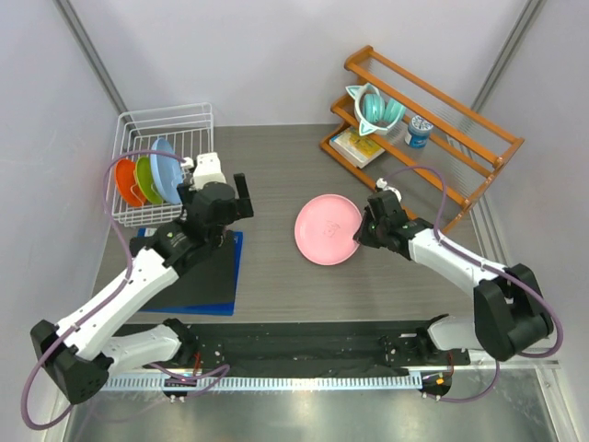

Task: Unload the plates from the dish rack

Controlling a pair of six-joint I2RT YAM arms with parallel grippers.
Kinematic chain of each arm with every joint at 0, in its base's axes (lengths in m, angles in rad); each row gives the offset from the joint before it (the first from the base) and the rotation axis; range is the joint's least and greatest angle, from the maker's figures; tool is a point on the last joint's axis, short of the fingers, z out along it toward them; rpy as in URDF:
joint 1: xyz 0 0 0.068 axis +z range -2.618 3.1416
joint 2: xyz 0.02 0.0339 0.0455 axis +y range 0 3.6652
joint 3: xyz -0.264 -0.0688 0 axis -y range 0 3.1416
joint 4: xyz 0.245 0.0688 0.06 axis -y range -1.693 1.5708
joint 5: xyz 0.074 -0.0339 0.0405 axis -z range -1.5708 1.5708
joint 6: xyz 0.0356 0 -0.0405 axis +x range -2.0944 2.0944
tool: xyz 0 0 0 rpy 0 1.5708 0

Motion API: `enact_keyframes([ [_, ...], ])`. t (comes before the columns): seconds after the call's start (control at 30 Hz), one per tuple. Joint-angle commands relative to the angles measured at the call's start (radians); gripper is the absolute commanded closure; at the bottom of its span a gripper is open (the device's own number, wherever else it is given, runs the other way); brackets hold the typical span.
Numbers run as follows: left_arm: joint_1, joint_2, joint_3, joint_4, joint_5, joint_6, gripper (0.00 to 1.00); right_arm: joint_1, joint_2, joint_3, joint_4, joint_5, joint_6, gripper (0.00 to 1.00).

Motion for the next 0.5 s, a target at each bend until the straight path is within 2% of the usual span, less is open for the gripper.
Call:
enact_keyframes([
  [0.0,-0.001,-0.082,-0.021,0.017,-0.196,0.052,0.01,-0.012,0.034,0.025,0.026,0.063,0.016,0.99],
  [0.13,0.003,-0.088,-0.027,0.04,-0.282,0.094,0.0,-0.024,0.052,0.017,0.029,0.071,0.023,0.99],
  [0.2,0.013,-0.077,-0.024,0.037,-0.317,0.109,0.01,-0.033,0.069,0.017,0.029,0.079,0.024,0.82],
  [0.27,0.036,-0.054,-0.024,0.041,-0.357,0.129,0.0,-0.038,0.081,0.021,0.012,0.1,0.023,0.73],
  [0.33,0.078,-0.031,-0.029,0.05,-0.376,0.135,0.01,-0.043,0.091,0.023,-0.004,0.119,0.023,0.7],
  [0.4,0.121,-0.024,-0.033,0.058,-0.335,0.135,0.0,-0.053,0.095,0.026,-0.01,0.119,0.018,0.64],
  [0.43,0.164,-0.021,-0.036,0.063,-0.313,0.132,0.01,-0.055,0.097,0.032,-0.023,0.12,0.01,0.55],
  [0.47,0.183,-0.019,-0.039,0.073,-0.293,0.131,0.0,-0.057,0.095,0.034,-0.027,0.128,0.007,0.53],
])
